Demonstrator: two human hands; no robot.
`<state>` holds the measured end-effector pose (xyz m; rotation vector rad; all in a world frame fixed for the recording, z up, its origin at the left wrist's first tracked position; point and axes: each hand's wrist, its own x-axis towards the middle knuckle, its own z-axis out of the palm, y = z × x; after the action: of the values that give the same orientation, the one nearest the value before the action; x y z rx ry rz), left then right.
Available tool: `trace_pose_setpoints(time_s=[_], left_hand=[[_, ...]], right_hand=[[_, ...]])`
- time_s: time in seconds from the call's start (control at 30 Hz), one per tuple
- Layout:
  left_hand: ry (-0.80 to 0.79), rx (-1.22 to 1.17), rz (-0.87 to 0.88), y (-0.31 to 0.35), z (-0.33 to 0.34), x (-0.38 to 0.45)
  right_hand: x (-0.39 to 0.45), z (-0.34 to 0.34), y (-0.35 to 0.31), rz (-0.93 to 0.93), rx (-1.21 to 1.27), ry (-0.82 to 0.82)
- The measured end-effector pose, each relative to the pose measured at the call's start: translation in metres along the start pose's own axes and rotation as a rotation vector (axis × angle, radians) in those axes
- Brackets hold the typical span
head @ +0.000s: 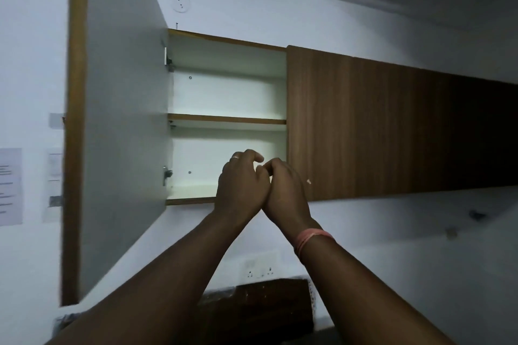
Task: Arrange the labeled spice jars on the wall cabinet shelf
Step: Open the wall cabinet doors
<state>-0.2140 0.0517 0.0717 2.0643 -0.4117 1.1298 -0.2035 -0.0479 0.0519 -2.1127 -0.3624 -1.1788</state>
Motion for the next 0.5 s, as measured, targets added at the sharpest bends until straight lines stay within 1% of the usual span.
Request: trace_pose_setpoints(time_s=[0.1,0.2,0.33,0.4,0.47,0.5], left_hand=[[-0.047,-0.066,-0.074,-0.011,0.058,0.023],[-0.119,-0.111,-0.18,-0.027,0.12,0.046],[-0.246,-0.148,-0.319,-0.048,0.2,0.085],[-0.307,-0.256,-0.422,-0.055,0.233,0.105],[-0.319,-0.375,-0.513,-0.059,0.258,0.125],[-0.311,-0.384,-0.537,-0.059,0.268,0.136]], right_hand=[[0.026,0.001,0.052,-0.007,-0.009,0.001],[0.055,0.006,0.108,-0.006,-0.005,-0.039],[0.099,0.011,0.189,0.009,-0.043,-0.181],[0.118,0.013,0.226,0.0,-0.053,-0.27],[0.133,0.016,0.254,-0.037,-0.044,-0.345],[0.14,0.018,0.267,-0.052,-0.025,-0.364]])
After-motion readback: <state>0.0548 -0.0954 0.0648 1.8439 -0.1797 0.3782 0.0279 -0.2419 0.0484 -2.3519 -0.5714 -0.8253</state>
